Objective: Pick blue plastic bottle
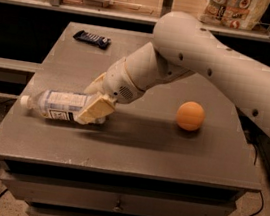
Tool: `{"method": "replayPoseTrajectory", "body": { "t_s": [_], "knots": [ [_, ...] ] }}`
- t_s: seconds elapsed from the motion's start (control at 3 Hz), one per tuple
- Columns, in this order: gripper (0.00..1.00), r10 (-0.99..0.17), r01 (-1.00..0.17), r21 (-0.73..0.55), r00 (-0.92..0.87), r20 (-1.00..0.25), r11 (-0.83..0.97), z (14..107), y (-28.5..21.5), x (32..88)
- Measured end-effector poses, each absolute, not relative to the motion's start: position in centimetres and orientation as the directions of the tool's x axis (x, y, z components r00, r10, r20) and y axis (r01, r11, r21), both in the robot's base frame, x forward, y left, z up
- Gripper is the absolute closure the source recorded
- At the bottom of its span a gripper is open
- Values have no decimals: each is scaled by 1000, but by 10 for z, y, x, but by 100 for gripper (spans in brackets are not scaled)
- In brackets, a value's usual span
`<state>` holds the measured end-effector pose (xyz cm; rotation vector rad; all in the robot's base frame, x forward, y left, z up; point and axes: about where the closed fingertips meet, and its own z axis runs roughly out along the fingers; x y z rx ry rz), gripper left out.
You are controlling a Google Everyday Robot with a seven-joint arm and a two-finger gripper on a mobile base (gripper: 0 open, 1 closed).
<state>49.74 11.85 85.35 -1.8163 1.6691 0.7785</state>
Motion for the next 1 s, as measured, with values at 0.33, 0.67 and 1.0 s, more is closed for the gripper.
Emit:
{"method": "replayPoseTrajectory", "body": {
  "t_s": [0.33,0.67,1.0],
  "knots": [
    [64,-685,-997,10,42,-727,-71,846,118,496],
    [88,-676,-998,-18,49,-735,-53,862,108,502],
    [100,-640,-995,-94,88,-763,-25,910,81,518]
  ]
}}
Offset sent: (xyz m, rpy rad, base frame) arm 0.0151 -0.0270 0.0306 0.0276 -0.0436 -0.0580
